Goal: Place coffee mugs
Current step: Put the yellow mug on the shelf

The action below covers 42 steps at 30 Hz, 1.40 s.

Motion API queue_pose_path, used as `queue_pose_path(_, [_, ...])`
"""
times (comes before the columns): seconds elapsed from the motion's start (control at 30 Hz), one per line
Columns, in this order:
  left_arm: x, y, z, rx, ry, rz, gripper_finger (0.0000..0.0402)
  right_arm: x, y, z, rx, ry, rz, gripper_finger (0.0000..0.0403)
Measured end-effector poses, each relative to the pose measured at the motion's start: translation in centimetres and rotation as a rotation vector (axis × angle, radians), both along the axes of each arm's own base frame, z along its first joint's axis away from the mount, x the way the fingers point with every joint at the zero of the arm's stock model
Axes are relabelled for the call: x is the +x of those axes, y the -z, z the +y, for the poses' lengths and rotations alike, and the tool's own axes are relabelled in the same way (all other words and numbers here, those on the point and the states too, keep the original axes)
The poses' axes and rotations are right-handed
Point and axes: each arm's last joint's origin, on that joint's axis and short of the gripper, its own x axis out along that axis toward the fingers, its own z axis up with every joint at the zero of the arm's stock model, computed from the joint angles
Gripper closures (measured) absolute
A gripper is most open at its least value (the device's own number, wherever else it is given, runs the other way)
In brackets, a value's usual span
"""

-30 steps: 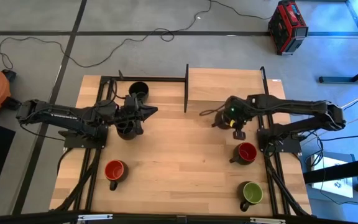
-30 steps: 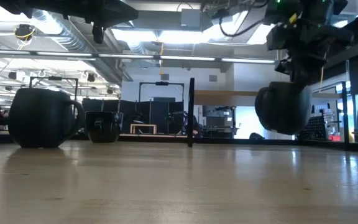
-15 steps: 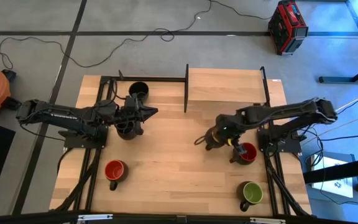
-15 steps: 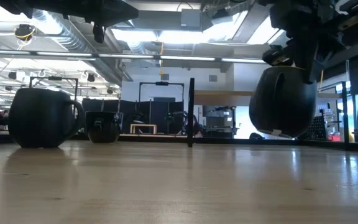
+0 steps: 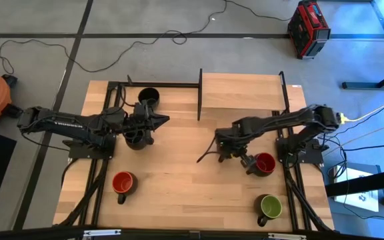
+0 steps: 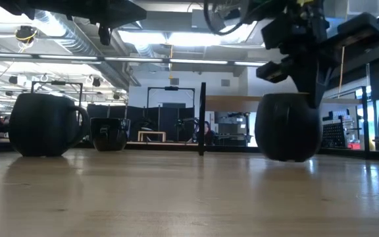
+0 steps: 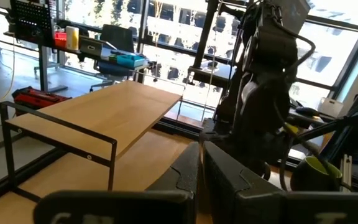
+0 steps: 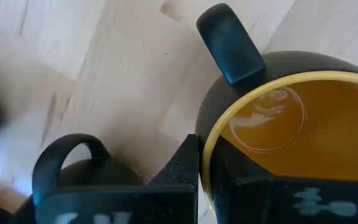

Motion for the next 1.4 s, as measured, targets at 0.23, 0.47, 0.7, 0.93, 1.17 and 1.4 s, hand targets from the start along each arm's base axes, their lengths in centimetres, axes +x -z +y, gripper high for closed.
queue_pose_path(0.23, [0.0, 0.0, 0.0, 0.000, 0.000, 0.000, 0.0388, 0.6, 0.4, 0.1, 0.006, 0.017, 0.023, 0.0386])
queue_pose_path(0.47, [0.0, 0.0, 0.0, 0.000, 0.000, 0.000, 0.0388, 0.5, 0.5, -0.1, -0.060, 0.131, 0.051, 0.0336])
queue_pose_path(0.7, [0.0, 0.0, 0.0, 0.000, 0.000, 0.000, 0.0388, 0.8, -2.3, -0.2, -0.089, 0.299, 0.080, 0.0270])
queue_pose_path(0.93, [0.0, 0.0, 0.0, 0.000, 0.000, 0.000, 0.0388, 0.4, -6.4, 1.6, -0.018, 0.692, 0.167, 0.0244])
queue_pose_path(1.17, [0.0, 0.0, 0.0, 0.000, 0.000, 0.000, 0.0388, 0.7, -6.8, 6.8, -0.035, 1.166, -0.027, 0.0242])
queue_pose_path(1.4, [0.0, 0.0, 0.0, 0.000, 0.000, -0.001, 0.0388, 1.5, -5.7, 9.6, 0.083, 1.695, -0.104, 0.0242])
